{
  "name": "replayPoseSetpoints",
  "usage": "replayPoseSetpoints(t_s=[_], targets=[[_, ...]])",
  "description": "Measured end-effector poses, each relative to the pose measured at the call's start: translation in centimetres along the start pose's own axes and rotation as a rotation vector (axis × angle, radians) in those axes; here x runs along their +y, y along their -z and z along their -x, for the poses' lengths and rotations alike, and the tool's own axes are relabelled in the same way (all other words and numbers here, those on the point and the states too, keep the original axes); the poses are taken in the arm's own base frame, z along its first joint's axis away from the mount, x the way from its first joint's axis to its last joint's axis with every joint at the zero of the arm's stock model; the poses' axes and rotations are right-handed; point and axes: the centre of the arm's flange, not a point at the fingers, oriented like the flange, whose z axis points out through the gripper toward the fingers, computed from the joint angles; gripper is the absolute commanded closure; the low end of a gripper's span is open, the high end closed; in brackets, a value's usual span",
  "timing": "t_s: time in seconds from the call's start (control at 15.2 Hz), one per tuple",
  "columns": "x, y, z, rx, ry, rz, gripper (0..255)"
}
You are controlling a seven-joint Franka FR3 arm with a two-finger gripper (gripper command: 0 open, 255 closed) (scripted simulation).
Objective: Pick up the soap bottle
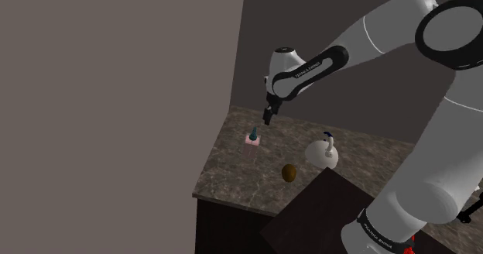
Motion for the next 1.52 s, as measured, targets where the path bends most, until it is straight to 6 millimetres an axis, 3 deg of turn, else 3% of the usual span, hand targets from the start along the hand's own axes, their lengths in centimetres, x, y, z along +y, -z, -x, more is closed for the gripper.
replayPoseSetpoints(t_s=[0.79,1.32,1.39,1.52], targets=[[1.8,-12.5,-8.5,-0.012,0.089,0.025,0],[1.1,-16.7,-8.9,-0.012,0.095,0.026,0],[1.1,-16.9,-8.8,-0.012,0.095,0.026,255],[1.2,-16.9,-8.9,-0.009,0.094,0.028,255]])
